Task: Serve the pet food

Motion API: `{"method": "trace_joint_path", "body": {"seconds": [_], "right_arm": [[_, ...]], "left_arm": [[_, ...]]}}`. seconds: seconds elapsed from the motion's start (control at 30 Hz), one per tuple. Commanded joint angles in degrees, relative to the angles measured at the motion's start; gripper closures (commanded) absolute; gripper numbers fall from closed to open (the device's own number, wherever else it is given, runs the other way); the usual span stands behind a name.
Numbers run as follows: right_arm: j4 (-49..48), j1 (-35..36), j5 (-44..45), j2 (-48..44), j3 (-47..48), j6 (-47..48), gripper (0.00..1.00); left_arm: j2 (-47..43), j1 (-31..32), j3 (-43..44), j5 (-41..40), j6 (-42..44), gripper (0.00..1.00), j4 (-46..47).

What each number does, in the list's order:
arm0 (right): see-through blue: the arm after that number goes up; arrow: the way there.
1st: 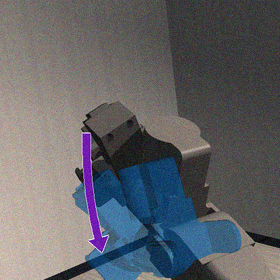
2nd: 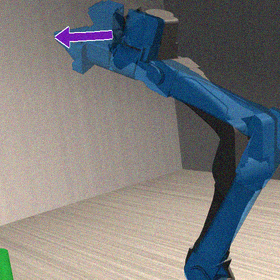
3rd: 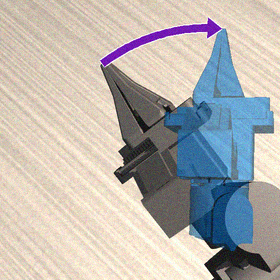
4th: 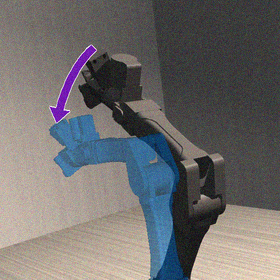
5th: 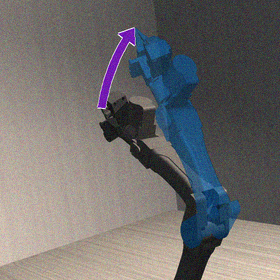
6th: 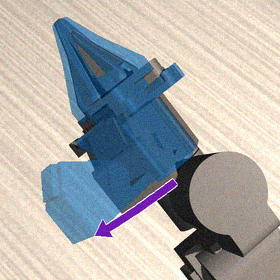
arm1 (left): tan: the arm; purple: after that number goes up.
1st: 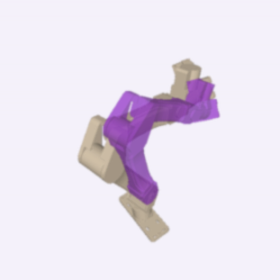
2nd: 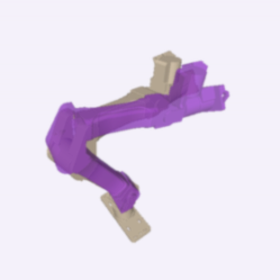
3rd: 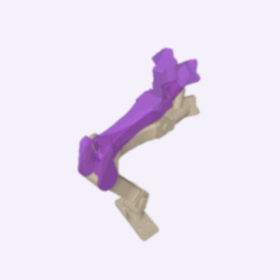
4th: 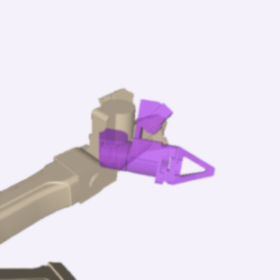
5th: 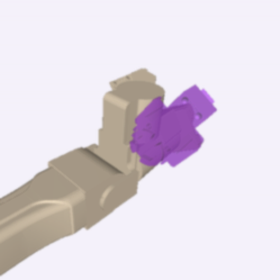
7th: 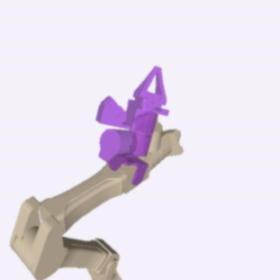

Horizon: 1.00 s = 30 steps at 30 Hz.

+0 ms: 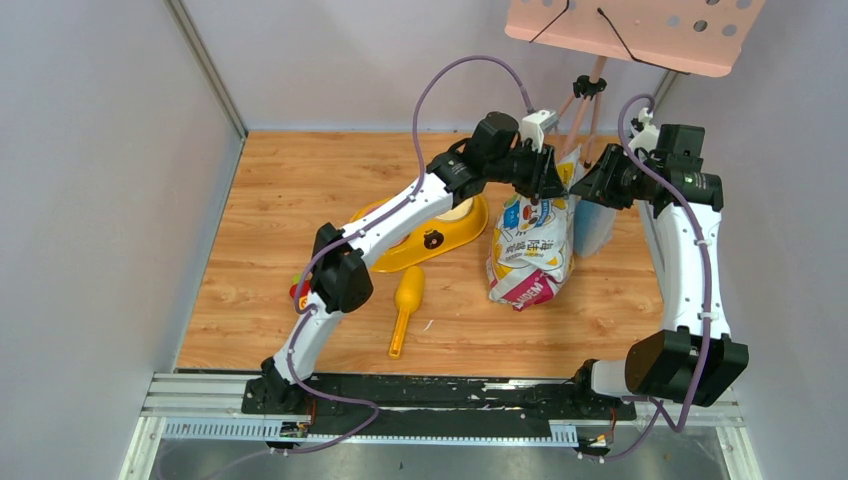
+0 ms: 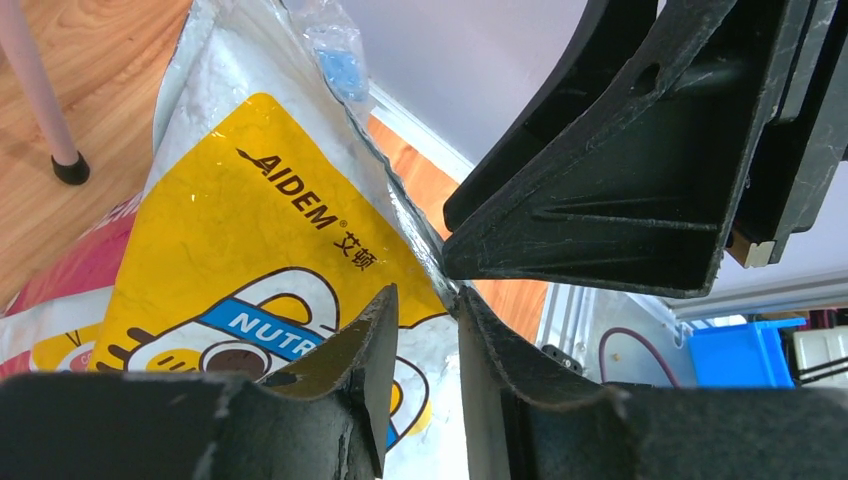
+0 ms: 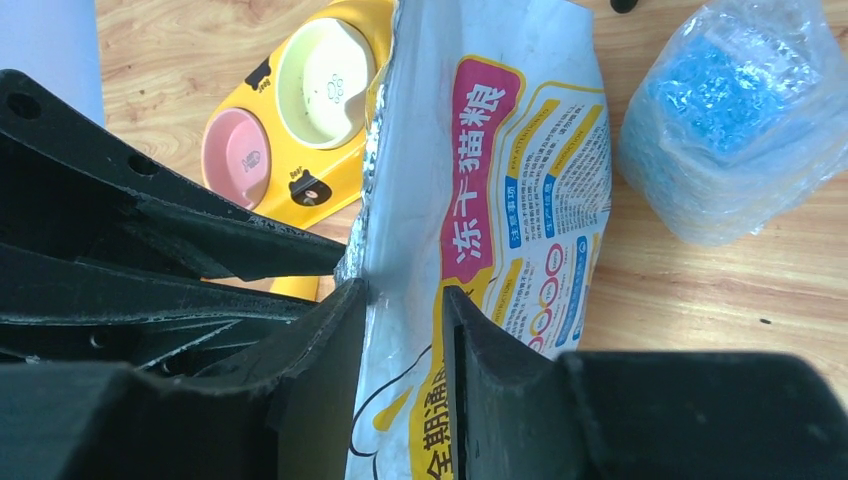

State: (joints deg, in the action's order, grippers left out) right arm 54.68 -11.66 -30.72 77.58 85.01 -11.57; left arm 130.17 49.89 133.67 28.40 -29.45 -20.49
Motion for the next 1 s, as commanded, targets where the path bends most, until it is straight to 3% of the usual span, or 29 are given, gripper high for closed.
{"method": "trace_joint_path", "body": {"seconds": [0.0, 0.27, 0.43, 0.67, 0.97], "right_arm": [[3.52, 0.15, 3.46, 0.04, 2.80, 3.72, 0.66], [5.80, 0.15, 4.18, -0.19, 4.47, 6.31, 0.68], [6.87, 0.15, 3.55, 0.47, 6.00, 6.83, 0.68], [6.42, 0.15, -1.69, 0.65, 9.06, 5.76, 0.61], [6.14, 0.15, -3.91, 4.23, 8.79, 3.61, 0.58]], "left_arm": [[1.02, 0.34, 2.57, 1.48, 0.29, 0.65, 2.73], [1.94, 0.36, 2.00, 3.18, -0.32, 0.80, 3.70], [1.75, 0.36, 1.86, 3.69, 0.01, 1.00, 3.73], [1.30, 0.38, 1.56, 3.38, 0.51, 1.00, 2.95], [-0.06, 0.34, 1.25, 1.46, 2.91, 1.00, 0.80]]}}
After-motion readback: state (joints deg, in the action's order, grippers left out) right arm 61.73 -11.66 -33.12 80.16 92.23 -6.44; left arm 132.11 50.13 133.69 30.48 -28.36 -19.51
